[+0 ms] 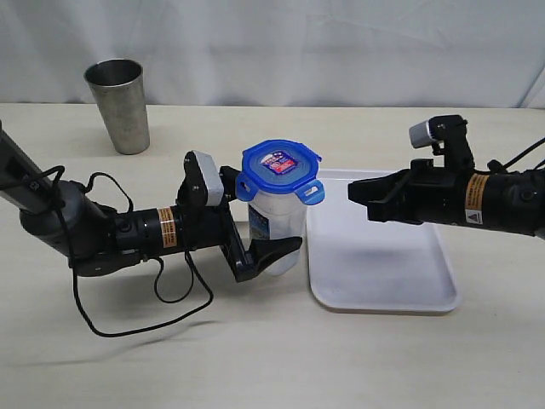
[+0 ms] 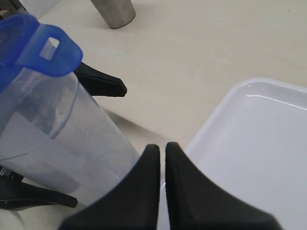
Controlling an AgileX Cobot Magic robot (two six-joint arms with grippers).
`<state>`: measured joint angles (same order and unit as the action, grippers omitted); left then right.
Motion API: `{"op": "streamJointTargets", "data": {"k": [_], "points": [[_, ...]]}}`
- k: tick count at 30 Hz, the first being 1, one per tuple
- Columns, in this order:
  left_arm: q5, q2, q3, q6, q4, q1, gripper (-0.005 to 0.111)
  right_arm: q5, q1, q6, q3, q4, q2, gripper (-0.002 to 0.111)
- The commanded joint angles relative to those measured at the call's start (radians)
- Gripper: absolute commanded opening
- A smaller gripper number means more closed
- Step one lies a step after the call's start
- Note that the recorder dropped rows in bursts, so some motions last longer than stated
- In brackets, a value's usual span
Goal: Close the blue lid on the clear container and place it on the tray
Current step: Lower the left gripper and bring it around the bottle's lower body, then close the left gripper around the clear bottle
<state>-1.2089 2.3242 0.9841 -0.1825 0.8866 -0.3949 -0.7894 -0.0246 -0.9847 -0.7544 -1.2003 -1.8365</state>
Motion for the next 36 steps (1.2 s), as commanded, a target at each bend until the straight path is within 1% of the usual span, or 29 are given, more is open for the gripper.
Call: {"op": "streamJointTargets", "data": {"k": [1,16,24,36], "points": [[-0.012,-0.001,0.007,0.0,-0.008,-0.001,0.1,0.003,-0.002,0.009,0.0,-0.012,-0.002,0.004],[-0.012,-0.001,0.007,0.002,0.0,-0.001,0.1,0.003,-0.002,0.009,0.0,-0.014,-0.002,0.004],[-0.012,-0.001,0.007,-0.002,0.106,-0.001,0.1,0.003,-0.002,0.009,0.0,-0.014,-0.002,0.004],[-0.012,-0.001,0.007,-0.006,0.043,-0.001,0.1,0.003,-0.002,0.009,0.0,-0.016,-0.002,0.004]]}}
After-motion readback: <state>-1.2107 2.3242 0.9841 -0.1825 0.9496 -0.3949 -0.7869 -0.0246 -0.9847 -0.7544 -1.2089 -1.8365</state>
